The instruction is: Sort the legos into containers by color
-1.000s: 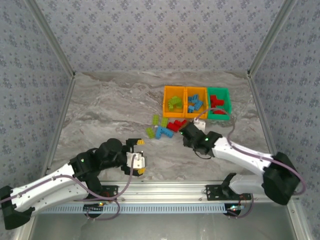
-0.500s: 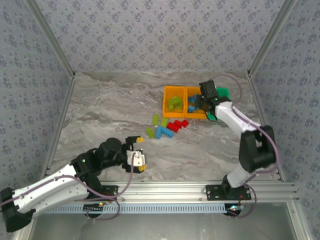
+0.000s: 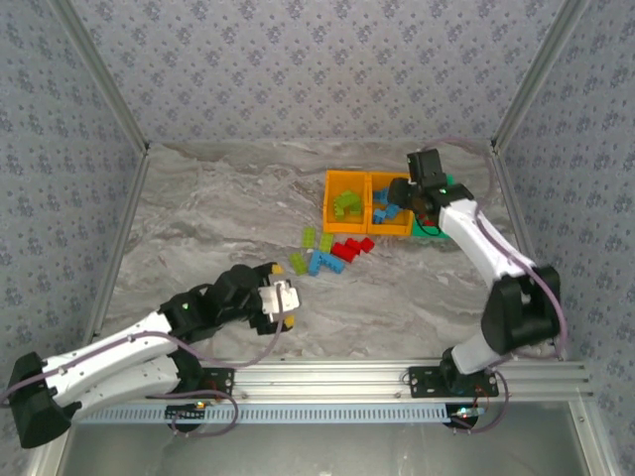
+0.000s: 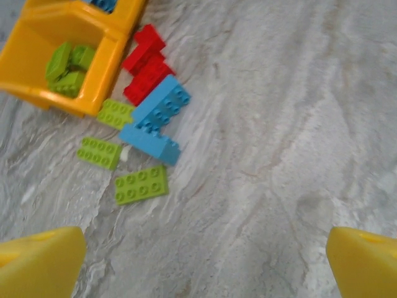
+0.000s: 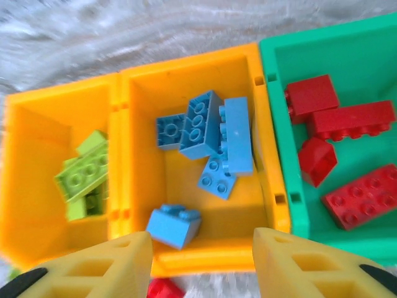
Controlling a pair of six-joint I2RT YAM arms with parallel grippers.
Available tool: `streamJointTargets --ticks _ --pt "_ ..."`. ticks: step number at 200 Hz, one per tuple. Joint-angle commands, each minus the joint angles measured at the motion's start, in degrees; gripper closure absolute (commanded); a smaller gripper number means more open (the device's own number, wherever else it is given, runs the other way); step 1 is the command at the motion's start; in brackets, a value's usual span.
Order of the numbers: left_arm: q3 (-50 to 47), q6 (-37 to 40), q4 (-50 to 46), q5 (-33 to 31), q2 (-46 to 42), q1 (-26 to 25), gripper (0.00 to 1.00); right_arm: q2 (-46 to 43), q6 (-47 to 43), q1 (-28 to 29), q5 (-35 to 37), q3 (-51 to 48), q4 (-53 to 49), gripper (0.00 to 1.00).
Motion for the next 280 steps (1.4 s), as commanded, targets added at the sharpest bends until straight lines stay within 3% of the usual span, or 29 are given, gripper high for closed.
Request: streamJointTargets --ticks 1,42,71,105,120,146,166,231,280 --pt "7.69 -13.93 -1.51 -6.12 3.21 2.0 0.01 -11.73 -0.83 2.54 -3.47 -4.57 -5.96 0.43" --pt "23.82 -30.59 -15.24 -15.79 15.82 2.65 0.01 -28.86 0.62 9.72 -3.82 -10.83 -16.7 0.23" --pt "30.72 -41.44 -17.44 -15.27 24.87 2.68 0.01 -35.89 3.83 12.65 -5.54 -14.75 -23.14 0.16" --pt "33.71 -48.99 -13.58 -11.4 36.27 4.7 0.13 -37.64 6.16 14.49 -5.17 -18.15 -25.21 0.13" --pt "35.22 -49.12 -12.38 -10.29 42.21 5.24 0.18 -37.07 5.94 14.86 -3.99 -17.96 -25.93 0.12" --pt "39.76 -48.96 -14.09 -8.85 52.0 5.94 0.34 -36.66 5.35 15.15 -3.34 -17.63 -25.36 0.12" --pt "41.33 -48.6 -13.37 -6.14 56.64 5.91 0.38 -36.59 5.27 15.2 -2.97 -17.63 -24.82 0.11" --pt "41.1 -48.08 -10.93 -4.83 62.4 6.1 0.57 -36.53 6.26 15.34 -3.37 -18.59 -24.23 0.11" --pt "40.74 -47.93 -10.0 -5.35 63.14 6.27 0.65 -36.53 6.32 16.01 -4.93 -18.09 -23.72 0.11"
